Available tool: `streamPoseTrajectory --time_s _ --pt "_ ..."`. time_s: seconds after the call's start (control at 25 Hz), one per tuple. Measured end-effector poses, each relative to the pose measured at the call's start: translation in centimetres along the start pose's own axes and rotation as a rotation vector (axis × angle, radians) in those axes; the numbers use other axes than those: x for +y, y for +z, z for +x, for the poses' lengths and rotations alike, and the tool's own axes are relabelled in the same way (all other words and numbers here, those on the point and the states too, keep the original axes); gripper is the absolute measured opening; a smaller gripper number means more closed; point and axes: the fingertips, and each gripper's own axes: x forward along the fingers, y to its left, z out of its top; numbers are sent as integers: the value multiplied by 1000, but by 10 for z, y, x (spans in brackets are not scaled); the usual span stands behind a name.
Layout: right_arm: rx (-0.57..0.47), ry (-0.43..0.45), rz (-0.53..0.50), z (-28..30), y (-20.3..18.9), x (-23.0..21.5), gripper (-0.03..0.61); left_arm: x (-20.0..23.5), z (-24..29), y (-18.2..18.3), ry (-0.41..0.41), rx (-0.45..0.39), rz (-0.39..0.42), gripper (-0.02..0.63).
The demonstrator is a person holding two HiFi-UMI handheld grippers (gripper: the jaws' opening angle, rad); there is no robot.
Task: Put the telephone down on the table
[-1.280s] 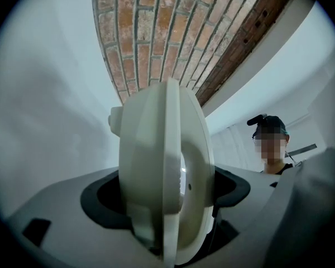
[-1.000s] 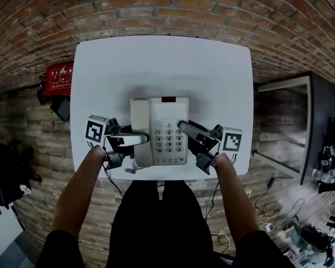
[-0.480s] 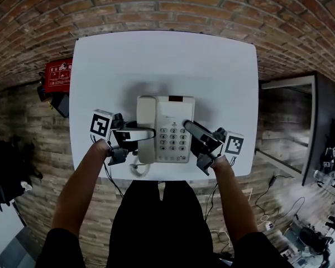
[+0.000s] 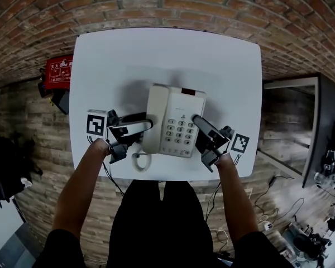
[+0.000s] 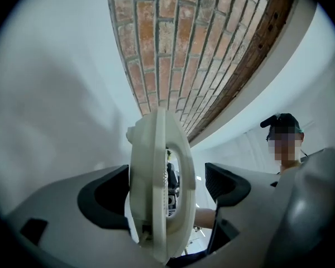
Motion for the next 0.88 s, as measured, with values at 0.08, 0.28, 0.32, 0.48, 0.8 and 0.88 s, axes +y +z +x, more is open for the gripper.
streamPoseTrajectory --time_s 0.08,0.28,0.32,0.48,0.8,0.88 --pt "-3 -2 1 0 2 -3 213 -3 0 5 -2 -35 15 420" --pt "3 -15 -4 4 3 -12 213 18 -8 2 64 -51 3 412" --pt "13 -23 -8 6 2 -15 213 22 -10 2 86 -53 4 398" --pt "36 -49 -4 11 1 -26 212 36 -14 1 126 -72 -28 367" --pt "102 -139 -35 24 8 -39 212 51 -17 2 180 -101 -67 365" --pt "112 -184 -48 26 10 -42 201 54 -17 -1 191 -110 -96 364"
